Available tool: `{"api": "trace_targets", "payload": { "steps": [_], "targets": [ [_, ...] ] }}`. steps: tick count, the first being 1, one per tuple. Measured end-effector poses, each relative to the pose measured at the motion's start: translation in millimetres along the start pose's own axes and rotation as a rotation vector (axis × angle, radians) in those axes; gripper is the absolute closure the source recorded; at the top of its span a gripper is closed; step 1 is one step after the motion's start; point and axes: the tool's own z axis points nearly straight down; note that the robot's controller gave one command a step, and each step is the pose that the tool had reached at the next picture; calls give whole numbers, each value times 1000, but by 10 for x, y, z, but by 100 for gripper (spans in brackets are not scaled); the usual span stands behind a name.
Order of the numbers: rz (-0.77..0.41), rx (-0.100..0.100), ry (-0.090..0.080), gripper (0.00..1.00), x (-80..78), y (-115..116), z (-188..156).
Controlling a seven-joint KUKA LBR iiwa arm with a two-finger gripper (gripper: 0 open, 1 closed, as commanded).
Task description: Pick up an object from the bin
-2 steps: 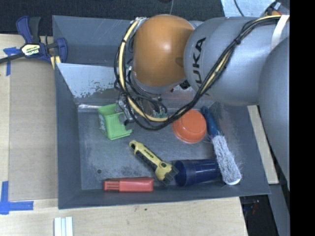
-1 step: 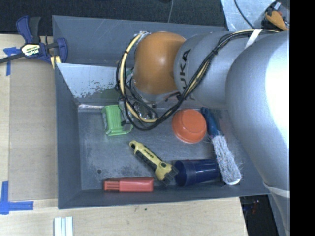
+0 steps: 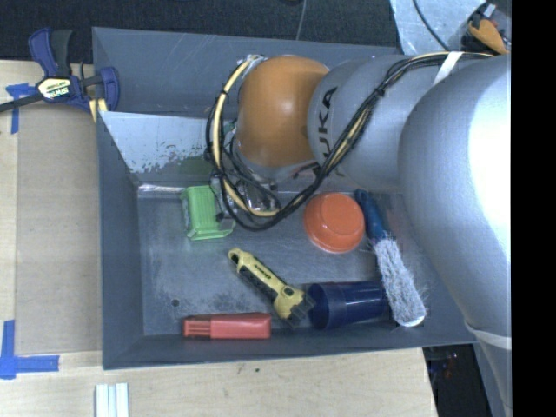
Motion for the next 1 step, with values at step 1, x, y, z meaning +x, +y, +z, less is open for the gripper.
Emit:
{"api": "trace_targets", "payload": {
  "steps": [1],
  "targets": [
    [-3,-1,-7,100,-20,0,6]
  ]
}}
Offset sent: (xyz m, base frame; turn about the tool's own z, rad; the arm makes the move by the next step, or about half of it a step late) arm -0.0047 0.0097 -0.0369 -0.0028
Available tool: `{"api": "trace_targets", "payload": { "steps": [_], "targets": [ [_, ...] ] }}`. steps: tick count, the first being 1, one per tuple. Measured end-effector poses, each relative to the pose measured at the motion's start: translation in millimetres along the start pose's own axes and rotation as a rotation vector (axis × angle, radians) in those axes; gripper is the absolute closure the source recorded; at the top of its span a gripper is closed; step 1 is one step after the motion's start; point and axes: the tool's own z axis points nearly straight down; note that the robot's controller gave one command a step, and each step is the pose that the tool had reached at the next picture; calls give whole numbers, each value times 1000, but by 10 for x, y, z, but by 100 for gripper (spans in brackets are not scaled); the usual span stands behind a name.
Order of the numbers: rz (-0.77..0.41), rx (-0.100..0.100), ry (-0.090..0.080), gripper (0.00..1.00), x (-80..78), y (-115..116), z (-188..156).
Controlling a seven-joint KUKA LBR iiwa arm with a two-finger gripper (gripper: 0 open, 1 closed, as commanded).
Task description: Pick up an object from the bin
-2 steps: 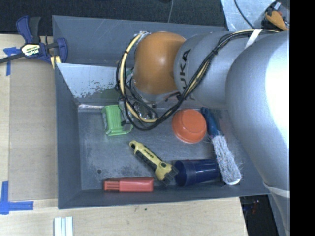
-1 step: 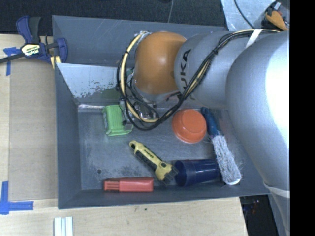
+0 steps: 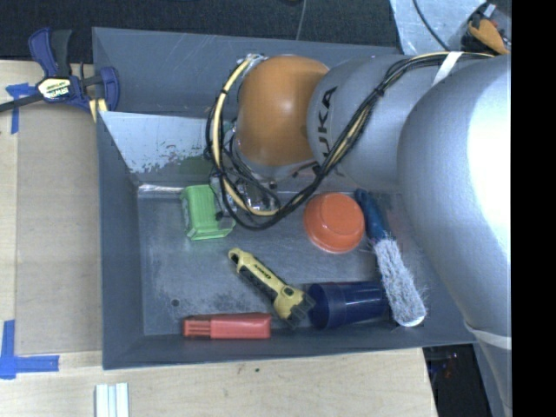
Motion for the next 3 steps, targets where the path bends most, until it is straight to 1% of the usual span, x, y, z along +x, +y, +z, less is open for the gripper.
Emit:
{"api": "trace_targets", "payload": {
  "steps": [3],
  "targets": [
    [1,0,-1,100,-2,0,3]
  ]
}}
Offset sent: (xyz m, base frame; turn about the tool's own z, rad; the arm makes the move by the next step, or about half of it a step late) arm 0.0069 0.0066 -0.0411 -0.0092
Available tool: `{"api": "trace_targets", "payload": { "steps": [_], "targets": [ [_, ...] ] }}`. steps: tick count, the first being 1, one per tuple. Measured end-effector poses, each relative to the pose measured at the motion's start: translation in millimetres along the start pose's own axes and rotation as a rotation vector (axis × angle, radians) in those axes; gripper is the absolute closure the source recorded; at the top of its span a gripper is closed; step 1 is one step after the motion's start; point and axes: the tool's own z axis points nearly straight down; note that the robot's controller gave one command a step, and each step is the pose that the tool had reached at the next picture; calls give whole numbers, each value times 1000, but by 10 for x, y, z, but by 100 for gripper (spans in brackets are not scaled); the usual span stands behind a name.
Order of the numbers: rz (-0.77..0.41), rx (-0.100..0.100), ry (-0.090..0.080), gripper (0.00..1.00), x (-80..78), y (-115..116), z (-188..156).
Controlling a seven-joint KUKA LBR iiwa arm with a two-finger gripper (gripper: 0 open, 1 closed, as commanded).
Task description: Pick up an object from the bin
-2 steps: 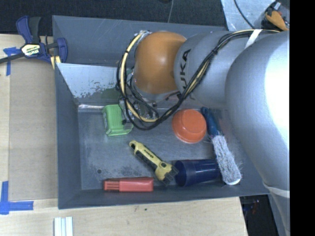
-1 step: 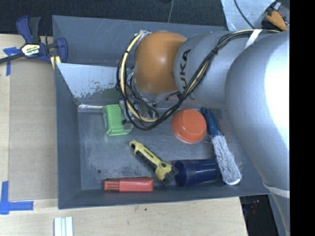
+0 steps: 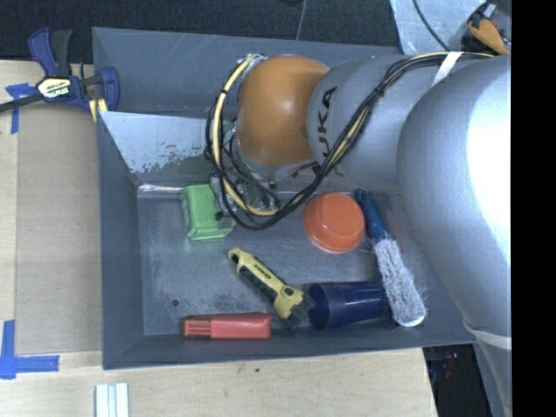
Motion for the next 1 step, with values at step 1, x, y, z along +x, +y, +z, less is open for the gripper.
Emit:
{"api": "trace_targets", "payload": {
  "steps": [1],
  "targets": [
    [0,0,0,100,0,0,0]
  ]
}}
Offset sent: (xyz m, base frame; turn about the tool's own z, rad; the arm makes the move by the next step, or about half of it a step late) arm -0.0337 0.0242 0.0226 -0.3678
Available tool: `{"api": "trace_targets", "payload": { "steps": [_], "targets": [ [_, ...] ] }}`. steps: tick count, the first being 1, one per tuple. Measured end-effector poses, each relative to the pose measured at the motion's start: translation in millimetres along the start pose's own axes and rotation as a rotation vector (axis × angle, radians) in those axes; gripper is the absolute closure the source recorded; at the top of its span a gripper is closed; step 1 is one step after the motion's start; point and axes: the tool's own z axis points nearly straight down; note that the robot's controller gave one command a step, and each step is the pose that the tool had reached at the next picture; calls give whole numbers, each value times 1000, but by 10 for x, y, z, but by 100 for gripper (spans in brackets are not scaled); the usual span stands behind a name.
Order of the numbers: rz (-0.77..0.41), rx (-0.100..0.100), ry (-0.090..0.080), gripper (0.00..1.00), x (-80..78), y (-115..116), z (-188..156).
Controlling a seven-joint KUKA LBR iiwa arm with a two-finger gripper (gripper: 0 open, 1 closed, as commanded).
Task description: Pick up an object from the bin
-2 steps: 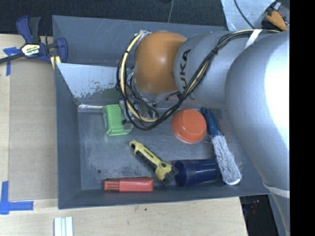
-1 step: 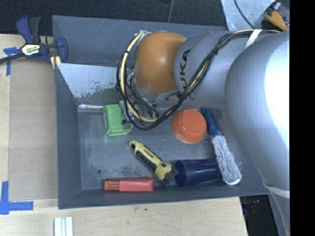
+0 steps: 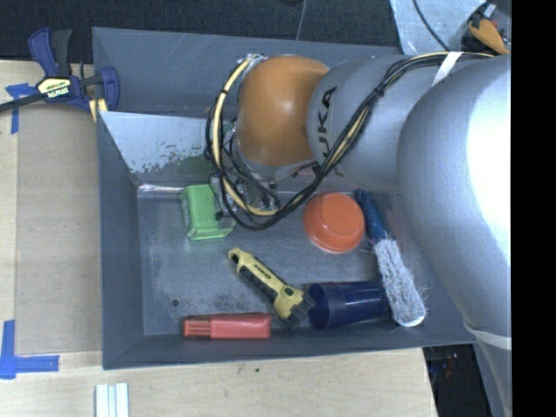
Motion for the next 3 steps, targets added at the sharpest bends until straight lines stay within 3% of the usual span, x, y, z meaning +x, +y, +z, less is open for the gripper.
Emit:
{"api": "trace_targets", "payload": {
  "steps": [3],
  "targets": [
    [1,0,0,100,0,0,0]
  ]
}}
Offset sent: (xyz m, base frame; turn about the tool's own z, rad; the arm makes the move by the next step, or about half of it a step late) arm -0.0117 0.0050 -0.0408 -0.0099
